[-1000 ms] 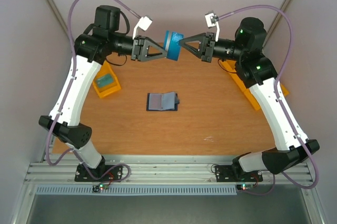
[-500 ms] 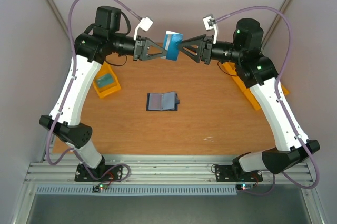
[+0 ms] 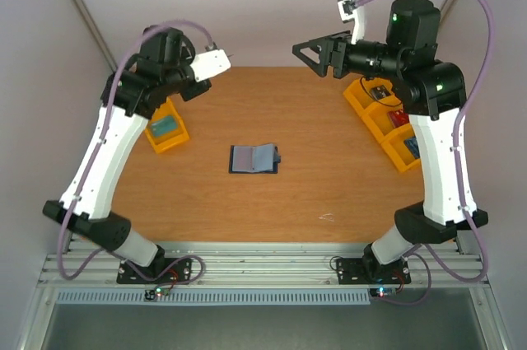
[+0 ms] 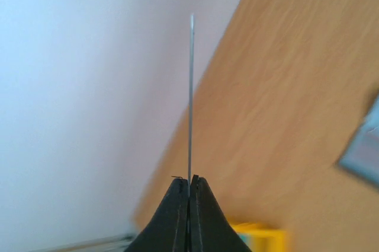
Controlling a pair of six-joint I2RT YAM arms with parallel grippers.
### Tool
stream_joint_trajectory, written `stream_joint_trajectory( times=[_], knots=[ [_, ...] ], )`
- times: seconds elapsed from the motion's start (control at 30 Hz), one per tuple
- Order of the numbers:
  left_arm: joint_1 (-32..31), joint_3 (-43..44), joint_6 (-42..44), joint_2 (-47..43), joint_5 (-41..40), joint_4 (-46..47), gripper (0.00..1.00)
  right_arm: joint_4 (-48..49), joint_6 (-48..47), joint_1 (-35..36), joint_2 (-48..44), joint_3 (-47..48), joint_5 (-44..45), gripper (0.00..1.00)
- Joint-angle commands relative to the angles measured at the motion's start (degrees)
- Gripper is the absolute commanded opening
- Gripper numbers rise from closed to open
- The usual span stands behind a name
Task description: Take the credit cards out of the card holder
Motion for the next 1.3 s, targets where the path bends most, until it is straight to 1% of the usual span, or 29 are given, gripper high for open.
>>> stream_joint_trajectory(
  times=[0.0,0.03,0.07,0.1,0.13,0.17,0.23,0.27,0.3,0.37,0.47,0.57,0.77,0.87,0.93,1.03,1.07,1.13,1.27],
  knots=[
    [-0.81,-16.67,36.67,-9.97,-13.9,34.02,0.0,-12.68,1.91,-0.15,4.58,8.28,4.88,0.71],
    [-0.81,-21.84,43.72,-11.66,-12.58,44.07,0.0,-12.28,3.2,-0.13,4.83,8.18,4.73,0.7],
    [-0.82,-26.22,48.8,-12.54,-10.08,55.7,0.0,-11.59,4.36,-0.11,5.2,8.01,3.9,0.69],
    [-0.82,-30.38,56.42,-12.63,-6.9,67.48,0.0,-10.97,5.47,-0.11,5.71,7.87,2.73,0.67],
    [-0.82,-33.35,60.46,-11.77,-2.15,78.93,0.0,-10.22,6.46,0.09,6.29,7.92,1.69,0.66],
    [-0.82,-35.28,65.37,-10.59,3.3,88.23,0.0,-9.8,7.12,0.27,6.76,8.01,0.73,0.66],
    [-0.86,-37.05,72.97,-7.9,14.77,100.94,0.0,-7.97,8.21,0.77,7.45,7.97,-0.99,0.65],
    [-1.13,-37.51,75.62,-7.05,20.54,104.35,0.0,-6.72,8.8,0.96,7.6,7.91,-2.3,0.65],
    [-1.66,-37.83,77.01,-6.51,23.14,106.52,0.0,-5.4,9.09,1.28,7.62,7.66,-3.66,0.65],
    [-3.34,-39.43,78.66,-6.5,24.68,108.12,0.0,-2.98,8.57,2.31,7.18,6.92,-5.36,0.65],
    [-4.55,-42.92,78.21,-7.43,26.81,110.71,0.0,-1.64,5.36,3.96,6.26,5.84,-6.14,0.68],
    [-5.47,-44.84,78.2,-7.84,27.66,112.77,0.0,-2.7,3.45,4.11,5.62,4.49,-4.22,0.69],
    [-6.34,-45.27,78.28,-8.51,24.76,112.13,0.0,-5.56,-0.88,4.02,4.33,4.58,2.24,0.7],
    [-6.31,-45.67,78.09,-8.99,23.25,111.46,0.0,-6.15,-2.35,3.65,3.23,4.78,4.28,0.71],
    [-6.35,-45.83,77.68,-9.27,22.78,111.48,0.0,-6.54,-2.38,3.11,3.06,4.84,4.63,0.72],
    [-6.34,-46.07,77.35,-9.32,22.3,111.65,0.0,-5.96,-0.75,2.47,3.58,4.74,2.79,0.72],
    [-6.35,-46.12,77.31,-9.41,22.33,111.77,0.0,-5.19,0.28,2.49,4.0,4.73,1.83,0.71],
    [-6.35,-46.35,77.22,-9.43,22.6,112.02,0.0,-3.42,2.57,2.52,4.79,4.97,-0.76,0.65],
    [-6.53,-46.24,77.21,-9.48,22.85,112.08,0.0,0.41,5.64,2.53,6.05,5.08,-4.68,0.47]
  ],
)
